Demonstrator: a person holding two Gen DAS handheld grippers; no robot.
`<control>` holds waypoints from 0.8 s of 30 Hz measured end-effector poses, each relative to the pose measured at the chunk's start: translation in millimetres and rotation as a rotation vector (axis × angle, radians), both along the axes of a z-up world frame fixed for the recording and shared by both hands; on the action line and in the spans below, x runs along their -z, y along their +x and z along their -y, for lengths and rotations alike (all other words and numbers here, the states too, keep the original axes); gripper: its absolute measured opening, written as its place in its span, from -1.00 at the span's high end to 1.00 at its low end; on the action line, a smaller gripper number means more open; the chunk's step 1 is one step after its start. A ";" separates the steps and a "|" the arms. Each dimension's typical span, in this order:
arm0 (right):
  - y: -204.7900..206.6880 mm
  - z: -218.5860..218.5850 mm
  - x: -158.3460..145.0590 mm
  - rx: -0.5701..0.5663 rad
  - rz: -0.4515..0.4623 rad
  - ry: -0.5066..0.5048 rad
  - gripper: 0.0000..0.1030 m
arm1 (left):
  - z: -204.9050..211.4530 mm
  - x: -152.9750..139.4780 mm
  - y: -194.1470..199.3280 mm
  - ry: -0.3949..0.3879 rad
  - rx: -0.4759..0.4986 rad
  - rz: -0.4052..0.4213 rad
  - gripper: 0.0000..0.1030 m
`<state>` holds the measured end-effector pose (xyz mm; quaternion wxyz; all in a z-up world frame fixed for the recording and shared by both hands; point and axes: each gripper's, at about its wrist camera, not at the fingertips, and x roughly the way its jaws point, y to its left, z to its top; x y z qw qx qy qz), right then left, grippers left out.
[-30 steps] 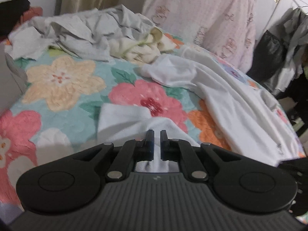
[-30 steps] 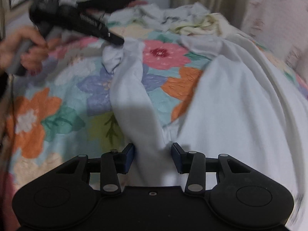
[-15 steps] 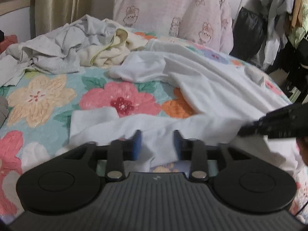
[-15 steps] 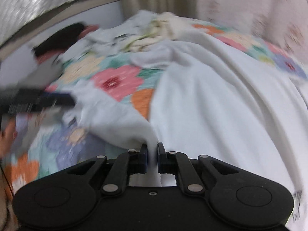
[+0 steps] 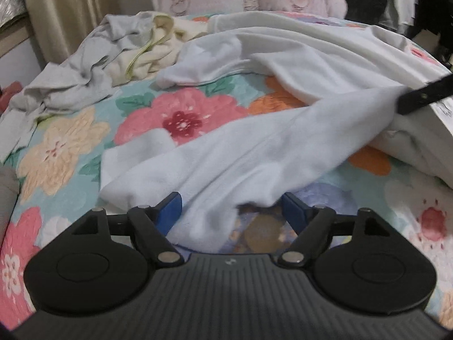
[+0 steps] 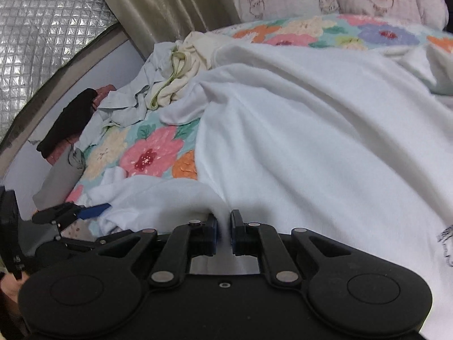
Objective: Fold clothes
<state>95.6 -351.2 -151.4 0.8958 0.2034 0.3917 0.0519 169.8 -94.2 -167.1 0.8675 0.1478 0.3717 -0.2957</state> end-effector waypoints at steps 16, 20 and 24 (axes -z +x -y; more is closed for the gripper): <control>-32.0 -6.3 -16.0 -0.139 0.099 0.038 0.80 | -71.2 -76.5 -26.4 -0.282 -0.082 -0.079 0.86; -34.9 -10.8 -24.2 -0.204 0.105 -0.005 0.75 | -101.1 -92.5 -31.0 -0.425 -0.085 -0.105 0.86; -31.3 -21.4 -22.5 -0.209 0.077 -0.136 0.43 | -96.7 -78.2 3.5 -0.467 -0.184 -0.070 0.81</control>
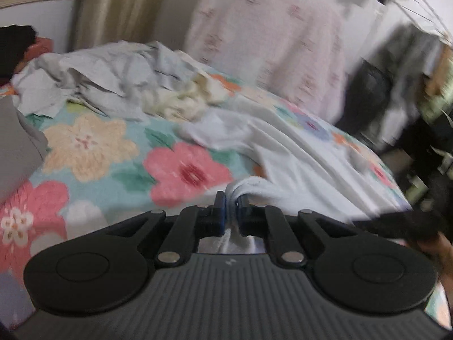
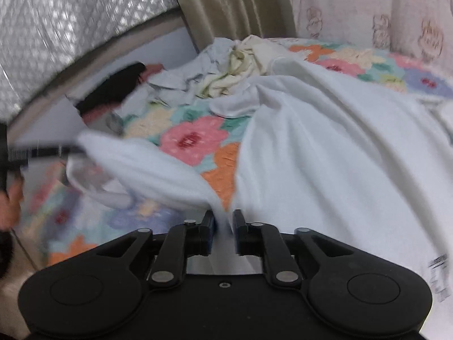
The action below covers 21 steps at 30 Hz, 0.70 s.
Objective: Fold clothes
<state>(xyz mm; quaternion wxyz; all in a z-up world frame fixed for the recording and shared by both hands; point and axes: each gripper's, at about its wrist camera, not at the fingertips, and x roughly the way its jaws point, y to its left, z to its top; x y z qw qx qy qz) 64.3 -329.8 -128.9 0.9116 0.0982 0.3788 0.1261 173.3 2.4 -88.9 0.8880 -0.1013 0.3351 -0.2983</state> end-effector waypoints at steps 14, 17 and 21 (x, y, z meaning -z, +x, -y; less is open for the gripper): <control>-40.9 -53.3 -5.5 -0.122 0.034 -0.126 0.34 | -5.5 39.3 54.6 0.147 -0.174 -0.001 -0.07; -40.2 -68.8 6.6 -0.185 0.000 -0.163 0.34 | -18.0 44.9 59.2 0.117 -0.198 -0.070 -0.09; -31.6 -71.8 25.8 -0.194 -0.043 -0.210 0.34 | -33.5 63.8 72.7 -0.025 -0.147 -0.231 -0.01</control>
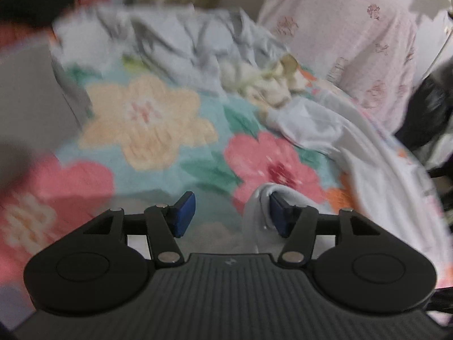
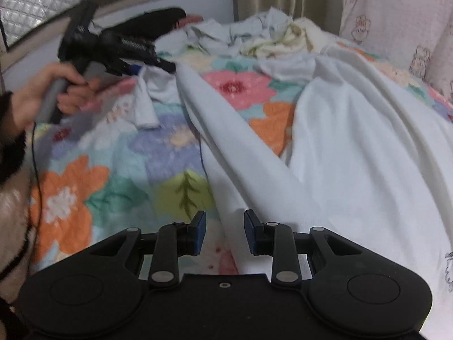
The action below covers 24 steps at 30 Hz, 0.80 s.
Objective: Fold clothes
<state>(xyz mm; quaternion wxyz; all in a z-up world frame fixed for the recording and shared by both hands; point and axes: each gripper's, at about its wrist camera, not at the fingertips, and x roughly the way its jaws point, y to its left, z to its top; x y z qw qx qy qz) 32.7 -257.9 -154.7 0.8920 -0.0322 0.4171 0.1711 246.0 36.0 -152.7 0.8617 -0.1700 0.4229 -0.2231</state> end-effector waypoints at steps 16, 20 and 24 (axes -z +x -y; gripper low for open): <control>23.7 21.8 -16.5 0.150 0.087 0.091 0.91 | -22.3 -34.9 -46.3 0.045 0.062 0.034 0.01; 34.0 45.8 -16.7 0.223 0.070 0.114 0.91 | -10.2 -38.8 -51.2 0.009 0.180 0.053 -0.45; 42.4 63.7 -8.6 0.291 0.041 0.169 0.91 | 13.5 -18.8 -51.4 0.008 0.303 -0.037 -0.49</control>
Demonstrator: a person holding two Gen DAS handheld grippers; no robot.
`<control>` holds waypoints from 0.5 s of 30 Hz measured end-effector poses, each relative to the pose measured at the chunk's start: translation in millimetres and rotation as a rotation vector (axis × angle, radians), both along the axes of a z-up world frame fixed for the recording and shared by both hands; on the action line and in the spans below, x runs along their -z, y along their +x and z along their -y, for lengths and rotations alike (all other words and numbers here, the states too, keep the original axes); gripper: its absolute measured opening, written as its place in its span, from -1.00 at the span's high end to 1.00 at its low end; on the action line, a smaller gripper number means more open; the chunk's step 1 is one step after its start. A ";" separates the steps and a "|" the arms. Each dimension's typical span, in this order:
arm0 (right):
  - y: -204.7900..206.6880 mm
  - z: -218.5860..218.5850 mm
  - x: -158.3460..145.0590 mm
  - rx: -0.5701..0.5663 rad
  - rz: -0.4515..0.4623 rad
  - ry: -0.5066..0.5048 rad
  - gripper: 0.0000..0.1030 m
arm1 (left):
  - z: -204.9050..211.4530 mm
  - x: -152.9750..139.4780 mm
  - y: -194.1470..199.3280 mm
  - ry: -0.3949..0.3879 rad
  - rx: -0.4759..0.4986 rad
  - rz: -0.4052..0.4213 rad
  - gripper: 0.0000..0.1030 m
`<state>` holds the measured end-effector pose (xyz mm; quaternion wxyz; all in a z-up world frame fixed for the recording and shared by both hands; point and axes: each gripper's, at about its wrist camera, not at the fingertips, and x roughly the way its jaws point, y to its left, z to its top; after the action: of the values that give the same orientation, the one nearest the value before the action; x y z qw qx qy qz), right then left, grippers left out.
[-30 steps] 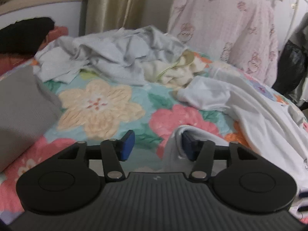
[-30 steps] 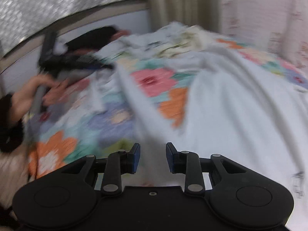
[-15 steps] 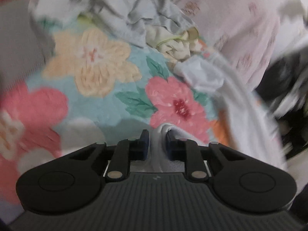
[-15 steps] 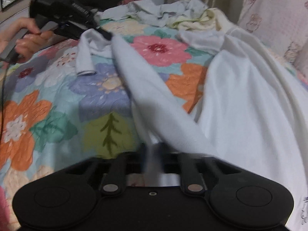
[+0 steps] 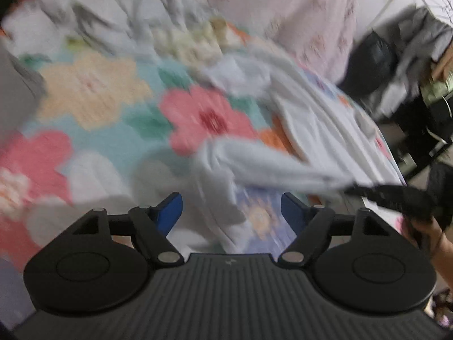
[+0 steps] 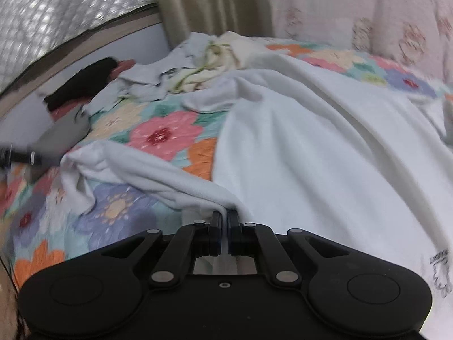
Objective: Fold clothes
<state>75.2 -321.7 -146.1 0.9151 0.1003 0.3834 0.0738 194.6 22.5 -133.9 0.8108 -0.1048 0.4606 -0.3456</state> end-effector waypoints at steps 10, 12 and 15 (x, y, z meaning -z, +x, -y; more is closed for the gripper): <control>-21.8 3.2 5.9 -0.018 -0.005 0.273 0.91 | 9.4 8.9 9.4 0.098 -0.088 0.046 0.80; -37.5 -4.1 -1.3 -0.050 0.018 0.270 0.91 | -8.2 -8.3 2.2 0.008 -0.135 0.051 0.80; -59.9 -13.7 -14.4 -0.093 0.048 0.252 0.91 | -32.0 -39.0 -17.2 -0.095 -0.201 0.078 0.80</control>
<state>15.2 -307.9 -131.7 0.8996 0.1949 0.3536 0.1663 177.3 54.5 -94.9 0.8528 -0.1753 0.3988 -0.2879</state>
